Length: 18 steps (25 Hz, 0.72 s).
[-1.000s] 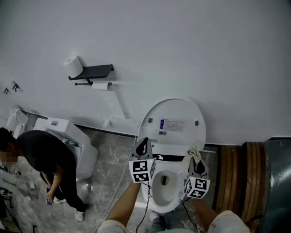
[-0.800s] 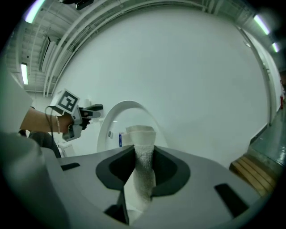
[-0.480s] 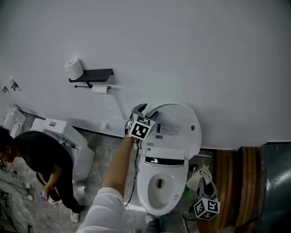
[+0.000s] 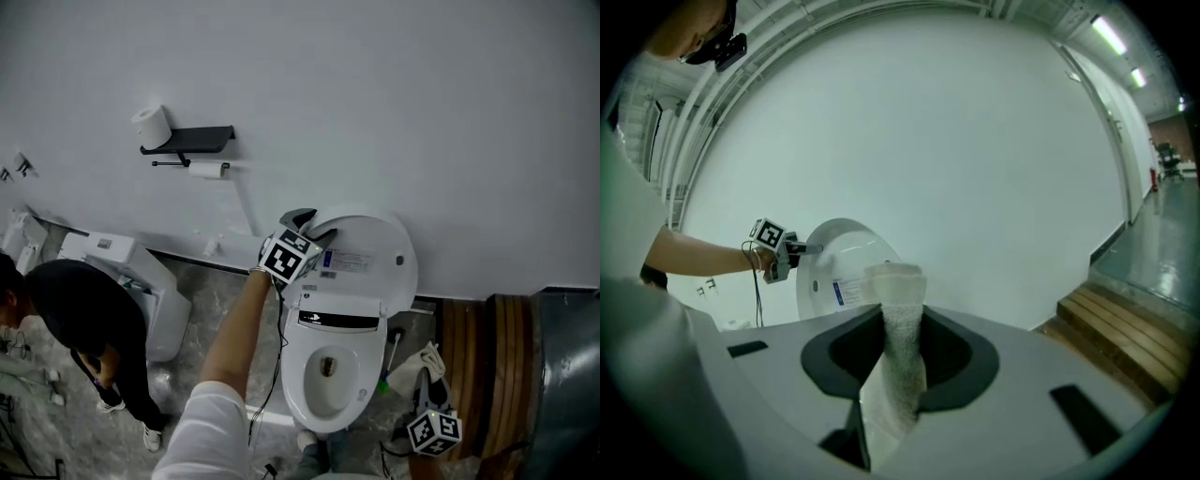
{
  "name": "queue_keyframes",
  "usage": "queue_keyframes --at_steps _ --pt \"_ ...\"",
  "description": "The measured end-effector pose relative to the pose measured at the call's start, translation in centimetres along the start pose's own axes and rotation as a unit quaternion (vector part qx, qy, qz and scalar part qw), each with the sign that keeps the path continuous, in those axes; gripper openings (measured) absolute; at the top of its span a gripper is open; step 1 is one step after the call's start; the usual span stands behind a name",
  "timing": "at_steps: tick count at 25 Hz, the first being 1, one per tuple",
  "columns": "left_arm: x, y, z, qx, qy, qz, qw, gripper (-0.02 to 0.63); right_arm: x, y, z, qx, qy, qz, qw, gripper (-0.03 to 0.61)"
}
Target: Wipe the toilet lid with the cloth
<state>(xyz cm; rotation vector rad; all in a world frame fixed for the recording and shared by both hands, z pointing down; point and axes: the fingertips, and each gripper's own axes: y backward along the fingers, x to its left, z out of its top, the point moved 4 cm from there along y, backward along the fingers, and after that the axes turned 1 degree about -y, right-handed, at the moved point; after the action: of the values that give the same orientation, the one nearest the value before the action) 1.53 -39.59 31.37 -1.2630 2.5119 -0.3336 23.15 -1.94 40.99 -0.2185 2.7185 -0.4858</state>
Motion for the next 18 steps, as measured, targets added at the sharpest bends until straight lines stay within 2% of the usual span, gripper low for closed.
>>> queue_keyframes --at_steps 8,10,13,18 --pt "-8.8 10.2 -2.1 -0.035 -0.026 -0.074 0.9963 0.256 5.7 3.5 3.7 -0.014 -0.035 0.069 0.997 0.098" --pt "-11.9 13.2 -3.6 -0.025 -0.037 -0.103 0.9937 0.256 7.4 5.4 4.1 -0.017 -0.029 0.087 0.996 0.098" --pt "-16.9 17.2 -7.1 0.005 -0.073 -0.145 0.9867 0.266 9.0 8.8 3.9 -0.018 -0.022 0.107 0.994 0.098" --pt "-23.6 21.5 -12.6 0.034 -0.107 -0.181 0.977 0.299 9.5 13.3 0.8 0.018 -0.008 0.109 0.994 0.098"
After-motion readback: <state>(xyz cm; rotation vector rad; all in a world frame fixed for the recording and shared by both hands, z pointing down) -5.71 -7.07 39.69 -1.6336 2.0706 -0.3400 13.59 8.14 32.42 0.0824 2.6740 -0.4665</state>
